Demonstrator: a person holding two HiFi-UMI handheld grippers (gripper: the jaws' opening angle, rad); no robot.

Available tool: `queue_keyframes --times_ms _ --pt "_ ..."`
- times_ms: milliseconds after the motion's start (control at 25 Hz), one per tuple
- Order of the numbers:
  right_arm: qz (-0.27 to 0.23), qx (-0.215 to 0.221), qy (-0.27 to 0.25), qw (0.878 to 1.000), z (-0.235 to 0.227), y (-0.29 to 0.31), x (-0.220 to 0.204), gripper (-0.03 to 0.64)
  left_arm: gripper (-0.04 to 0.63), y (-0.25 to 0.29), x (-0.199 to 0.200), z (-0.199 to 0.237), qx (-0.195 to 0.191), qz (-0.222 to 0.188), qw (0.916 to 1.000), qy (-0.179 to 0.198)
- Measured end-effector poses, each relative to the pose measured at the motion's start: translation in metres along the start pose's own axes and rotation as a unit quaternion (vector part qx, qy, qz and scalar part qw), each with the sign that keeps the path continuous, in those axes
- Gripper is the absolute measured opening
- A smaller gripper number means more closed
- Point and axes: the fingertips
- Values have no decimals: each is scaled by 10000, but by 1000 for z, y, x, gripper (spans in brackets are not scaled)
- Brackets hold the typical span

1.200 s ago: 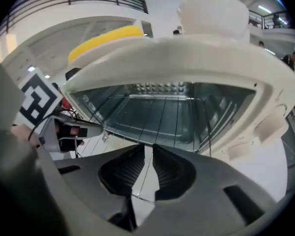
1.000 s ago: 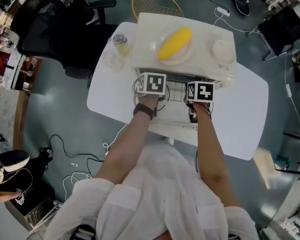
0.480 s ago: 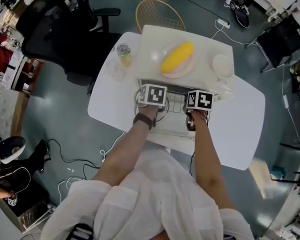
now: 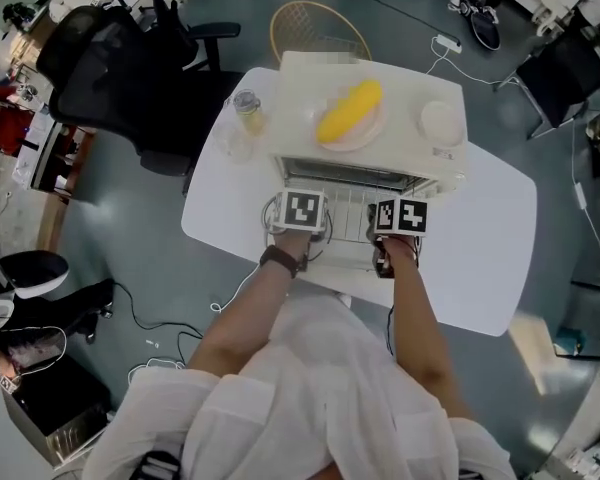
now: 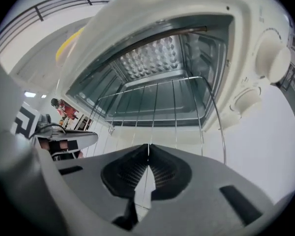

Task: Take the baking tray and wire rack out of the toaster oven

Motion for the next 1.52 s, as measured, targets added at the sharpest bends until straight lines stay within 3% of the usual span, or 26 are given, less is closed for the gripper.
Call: queue_keyframes --times_ms 440,560,800,960,1040,1120,1160,1200,1280,1360,1440,1520 --pt "-57 434 -141 9989 16 -12 -50 8 15 -29 -55 -5 234 62 9997 -17" --pt "-112 520 -232 9983 17 -19 -56 6 15 -39 -59 -5 455 -27 9990 2" --pt "-123 700 -482 9963 15 -35 -77 5 15 -51 -86 -31 324 -56 9989 -332" --pt "-169 700 -486 9962 -3 -53 -85 5 15 -55 -77 -59 198 -422 9986 -260" --pt "-228 689 -447 9964 -8 -47 -83 5 15 -57 -69 -44 598 -601 9964 -56" --pt "-279 760 -456 9957 0 -30 -79 3 15 -64 -74 -9 1231 -530 9909 87" --pt "-293 816 -489 9950 8 -26 -77 3 15 -68 -79 1 1359 -451 9897 56" --pt "-307 861 -523 9944 14 -28 -77 3 15 -67 -85 -4 1180 -378 9923 -67" --pt "-288 800 -498 9951 6 -50 -89 3 15 -61 -93 -53 272 -314 9987 -311" --pt "-312 572 -307 9974 -25 -80 -105 3 15 -55 -97 -105 -317 -134 9991 -231" --pt "-383 476 -80 9981 -42 -89 -112 3 15 -51 -96 -112 -200 18 9998 19" --pt "-393 569 -23 9976 -32 -75 -108 3 15 -55 -77 -83 245 -336 9987 289"
Point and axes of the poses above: the fingertips, and each gripper's own axes: y forward along the fingers, z to its left, x out of its top, and after that the axes turned 8 degrees about z, right-handed
